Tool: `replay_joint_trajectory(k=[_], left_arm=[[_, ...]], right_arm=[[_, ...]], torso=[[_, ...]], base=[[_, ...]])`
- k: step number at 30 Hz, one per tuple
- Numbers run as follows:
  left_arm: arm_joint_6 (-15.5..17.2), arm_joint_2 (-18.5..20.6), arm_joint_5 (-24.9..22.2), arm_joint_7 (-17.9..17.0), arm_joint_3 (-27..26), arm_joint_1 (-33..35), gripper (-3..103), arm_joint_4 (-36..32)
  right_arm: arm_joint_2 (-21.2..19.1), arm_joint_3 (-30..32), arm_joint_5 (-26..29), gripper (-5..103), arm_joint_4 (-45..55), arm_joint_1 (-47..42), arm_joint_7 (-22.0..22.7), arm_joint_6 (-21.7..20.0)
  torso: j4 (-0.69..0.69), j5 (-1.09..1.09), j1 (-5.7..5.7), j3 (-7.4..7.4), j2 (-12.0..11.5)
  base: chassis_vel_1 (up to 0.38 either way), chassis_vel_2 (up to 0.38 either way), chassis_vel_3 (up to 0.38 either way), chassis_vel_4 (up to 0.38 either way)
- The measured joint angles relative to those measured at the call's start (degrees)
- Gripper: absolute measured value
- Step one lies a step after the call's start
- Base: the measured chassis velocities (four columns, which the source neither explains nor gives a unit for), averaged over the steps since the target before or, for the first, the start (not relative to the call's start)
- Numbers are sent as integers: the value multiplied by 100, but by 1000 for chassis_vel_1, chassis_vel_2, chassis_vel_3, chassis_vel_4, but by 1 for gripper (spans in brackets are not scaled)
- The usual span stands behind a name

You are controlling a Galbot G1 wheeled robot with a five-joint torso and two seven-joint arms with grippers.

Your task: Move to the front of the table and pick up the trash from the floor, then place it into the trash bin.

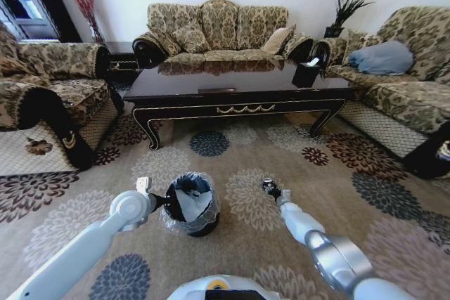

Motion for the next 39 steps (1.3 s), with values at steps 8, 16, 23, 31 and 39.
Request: replay_joint_trajectory(k=[8, 16, 23, 31, 39], left_arm=[[0, -27, 6, 2, 18, -15, 0, 8], [0, -31, 40, 3, 33, 7, 0, 30], [0, -30, 47, 4, 53, -4, 0, 30], [0, -54, 55, -1, 114, -44, 0, 62], [0, -9, 57, -16, 119, -35, 0, 54]], right_arm=[[-58, -35, -2, 20, 206, -99, -1, 0], [-205, -80, 23, 0, 589, -335, -5, 6], [-478, -131, 90, 0, 1233, -627, 116, -80], [-849, -162, 47, 27, 2003, -905, 306, -96], [-546, -183, 40, 54, 1569, -738, 194, -138]], torso=[[3, 4, 0, 1, 0], [4, 5, 0, 2, 0], [0, 7, 0, 4, -1], [0, 2, 0, 3, -1], [4, 4, 0, 2, -2]], base=[[0, 0, 0, 0], [0, 0, 0, 0], [0, 0, 0, 0], [0, 0, 0, 0], [0, 0, 0, 0]])
